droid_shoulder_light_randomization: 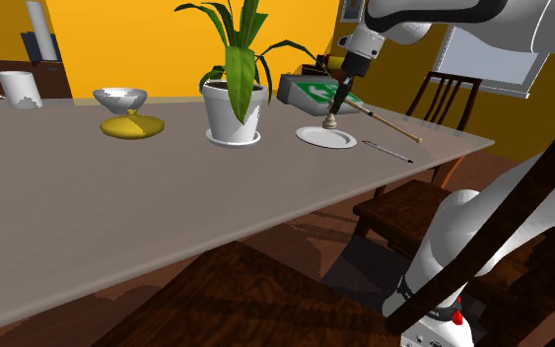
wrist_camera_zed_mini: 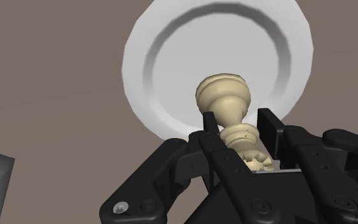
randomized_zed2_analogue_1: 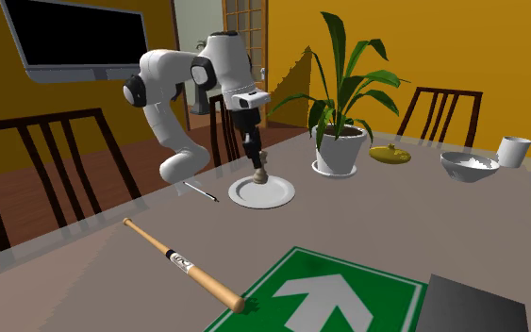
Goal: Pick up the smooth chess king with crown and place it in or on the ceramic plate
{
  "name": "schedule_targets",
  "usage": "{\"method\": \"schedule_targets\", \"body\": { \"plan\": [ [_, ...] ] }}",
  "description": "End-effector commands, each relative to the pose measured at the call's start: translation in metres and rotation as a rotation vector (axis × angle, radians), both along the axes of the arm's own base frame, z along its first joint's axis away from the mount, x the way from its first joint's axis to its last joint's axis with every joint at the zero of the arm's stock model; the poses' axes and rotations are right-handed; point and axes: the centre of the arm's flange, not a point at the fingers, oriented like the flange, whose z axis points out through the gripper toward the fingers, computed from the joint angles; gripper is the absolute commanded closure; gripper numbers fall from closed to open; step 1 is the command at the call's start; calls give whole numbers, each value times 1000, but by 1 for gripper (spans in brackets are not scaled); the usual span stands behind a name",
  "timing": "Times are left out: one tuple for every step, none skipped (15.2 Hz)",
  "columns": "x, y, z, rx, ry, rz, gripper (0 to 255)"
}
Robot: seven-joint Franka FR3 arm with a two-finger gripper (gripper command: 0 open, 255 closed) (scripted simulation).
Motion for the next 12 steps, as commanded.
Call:
{"method": "schedule_targets", "body": {
  "plan": [
    [1, 0, -11, 0, -1, 0, 255],
    [1, 0, -17, 0, -1, 0, 255],
    [1, 0, -22, 0, -1, 0, 255],
    [1, 0, -27, 0, -1, 0, 255],
    [1, 0, -31, 0, -1, 0, 255],
    [1, 0, -31, 0, -1, 0, 255],
    [1, 0, -31, 0, -1, 0, 255],
    [1, 0, -31, 0, -1, 0, 255],
    [1, 0, -31, 0, -1, 0, 255],
    [1, 0, -31, 0, -1, 0, 255],
    [1, 0, -31, 0, -1, 0, 255],
    [1, 0, -31, 0, -1, 0, 255]
  ]
}}
